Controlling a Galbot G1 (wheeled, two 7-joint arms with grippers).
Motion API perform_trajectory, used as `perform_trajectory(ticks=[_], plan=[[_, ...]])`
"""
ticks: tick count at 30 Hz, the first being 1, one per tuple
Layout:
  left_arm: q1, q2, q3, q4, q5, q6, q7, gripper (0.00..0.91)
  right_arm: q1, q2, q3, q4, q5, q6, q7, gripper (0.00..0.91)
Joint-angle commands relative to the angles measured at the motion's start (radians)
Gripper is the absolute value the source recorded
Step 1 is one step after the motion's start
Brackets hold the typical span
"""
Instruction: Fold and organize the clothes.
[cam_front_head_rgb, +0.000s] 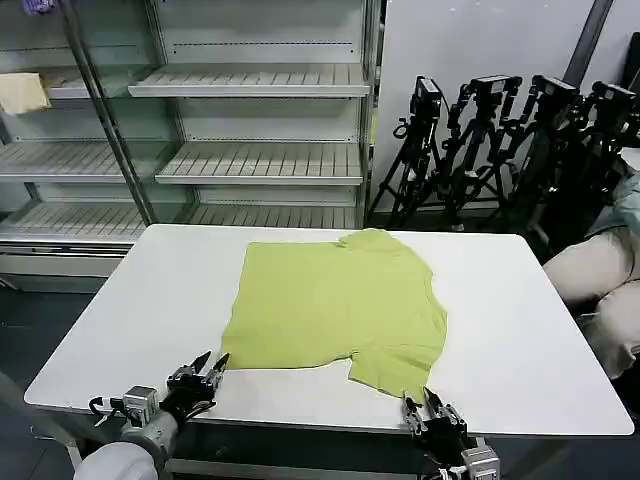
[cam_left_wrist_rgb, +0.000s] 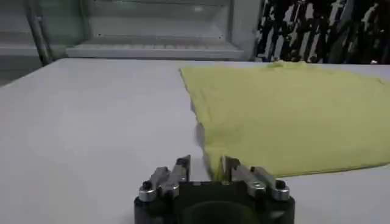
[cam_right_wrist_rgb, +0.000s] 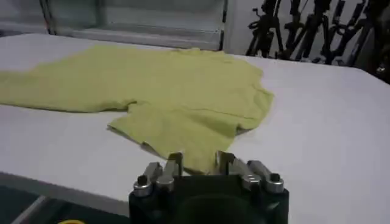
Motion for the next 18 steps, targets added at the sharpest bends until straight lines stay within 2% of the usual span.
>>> perform_trajectory(ticks=[1, 9, 10, 18], plan=[[0.001, -0.007, 0.011, 0.006, 0.001, 0.006, 0.004, 0.020, 0.001, 0.004, -0.005, -0.007, 0.008, -0.002, 0.000, 0.000], [-0.020, -0.005, 0.009, -0.041, -0.016, -0.014, -0.010, 0.020, 0.025, -0.012, 0.016, 0.040, 0.002, 0.055, 0.004, 0.000], [-0.033, -0.005, 0.009, -0.045, -0.017, -0.013, -0.010, 0.020, 0.055, -0.012, 0.016, 0.042, 0.018, 0.065, 0.020, 0.000], [-0.210, -0.020, 0.031, 0.044, -0.084, -0.010, -0.026, 0.020, 0.331, -0.036, 0.014, -0.072, 0.093, 0.027, 0.016, 0.000]])
